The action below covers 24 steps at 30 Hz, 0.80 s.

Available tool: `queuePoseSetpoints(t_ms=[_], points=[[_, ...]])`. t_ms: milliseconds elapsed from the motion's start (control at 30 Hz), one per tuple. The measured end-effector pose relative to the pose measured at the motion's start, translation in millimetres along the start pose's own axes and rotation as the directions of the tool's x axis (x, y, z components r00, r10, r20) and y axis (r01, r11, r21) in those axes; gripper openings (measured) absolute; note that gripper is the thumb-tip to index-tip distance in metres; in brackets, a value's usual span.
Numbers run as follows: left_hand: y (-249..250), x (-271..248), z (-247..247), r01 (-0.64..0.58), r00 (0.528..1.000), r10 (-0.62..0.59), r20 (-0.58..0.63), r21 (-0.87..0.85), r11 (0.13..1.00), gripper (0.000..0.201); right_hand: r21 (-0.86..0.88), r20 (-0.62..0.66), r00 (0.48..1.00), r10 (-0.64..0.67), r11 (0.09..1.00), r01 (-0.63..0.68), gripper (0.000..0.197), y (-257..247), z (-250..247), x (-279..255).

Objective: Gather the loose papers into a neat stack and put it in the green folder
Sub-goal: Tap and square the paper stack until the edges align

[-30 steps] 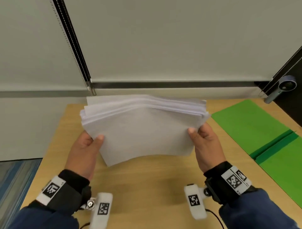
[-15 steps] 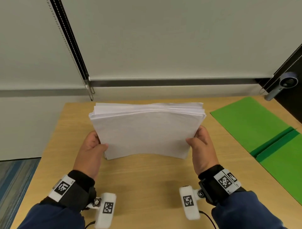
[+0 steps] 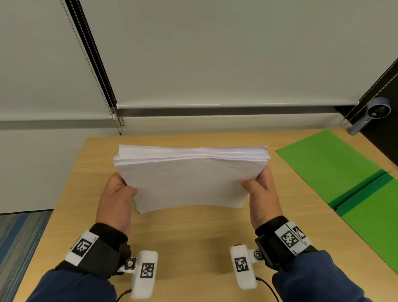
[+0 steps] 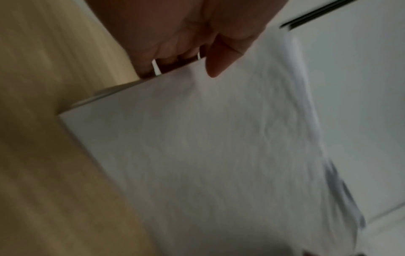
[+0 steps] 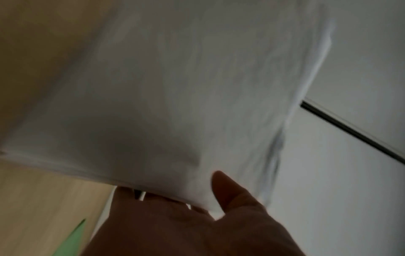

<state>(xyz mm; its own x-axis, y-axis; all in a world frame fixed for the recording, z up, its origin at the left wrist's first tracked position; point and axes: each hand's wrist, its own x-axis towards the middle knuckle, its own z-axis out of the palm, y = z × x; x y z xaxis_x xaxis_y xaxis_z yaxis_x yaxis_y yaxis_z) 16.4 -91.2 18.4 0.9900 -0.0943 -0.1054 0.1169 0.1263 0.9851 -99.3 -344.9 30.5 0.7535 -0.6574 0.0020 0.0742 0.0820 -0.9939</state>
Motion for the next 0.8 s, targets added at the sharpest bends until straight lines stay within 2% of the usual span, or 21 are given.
queuePoseSetpoints(t_ms=[100, 233, 367, 433, 533, 633, 800], points=[[1.8, -4.0, 6.1, 0.004, 1.0, -0.004, -0.026, 0.001, 1.0, 0.046, -0.067, -0.005, 1.0, 0.005, 0.998, -0.005, 0.038, 2.4, 2.6, -1.8], [12.4, -7.3, 7.9, -0.058, 0.998, 0.058, 0.005, 0.031, 0.998, 0.05, -0.031, -0.044, 0.998, -0.049, 0.998, 0.047, 0.041, -6.6, 0.6, -0.8], [14.5, -6.2, 8.6, -0.017, 1.0, 0.016, 0.003, 0.103, 0.995, 0.035, -0.052, -0.015, 0.999, 0.052, 0.997, -0.053, 0.05, -2.9, -4.1, -0.2], [11.5, -2.4, 7.3, -0.013, 1.0, 0.015, -0.023, 0.088, 0.996, 0.034, -0.016, -0.01, 0.996, 0.091, 0.996, -0.091, 0.056, -1.0, -5.5, 0.0], [15.1, -3.5, 10.2, 0.013, 0.998, -0.01, -0.057, 0.051, 0.999, 0.027, -0.076, -0.031, 0.999, 0.026, 0.997, -0.028, 0.045, -11.3, -4.7, -3.2], [18.7, -5.3, 10.6, -0.024, 0.998, 0.021, -0.063, -0.036, 0.999, 0.039, -0.049, -0.011, 0.999, -0.035, 0.998, 0.035, 0.047, -20.2, -4.5, -3.7], [15.7, -5.2, 10.7, 0.02, 1.0, -0.02, 0.023, 0.004, 1.0, 0.053, -0.023, 0.03, 0.999, 0.044, 0.999, -0.043, 0.059, -9.1, -3.1, -0.2]])
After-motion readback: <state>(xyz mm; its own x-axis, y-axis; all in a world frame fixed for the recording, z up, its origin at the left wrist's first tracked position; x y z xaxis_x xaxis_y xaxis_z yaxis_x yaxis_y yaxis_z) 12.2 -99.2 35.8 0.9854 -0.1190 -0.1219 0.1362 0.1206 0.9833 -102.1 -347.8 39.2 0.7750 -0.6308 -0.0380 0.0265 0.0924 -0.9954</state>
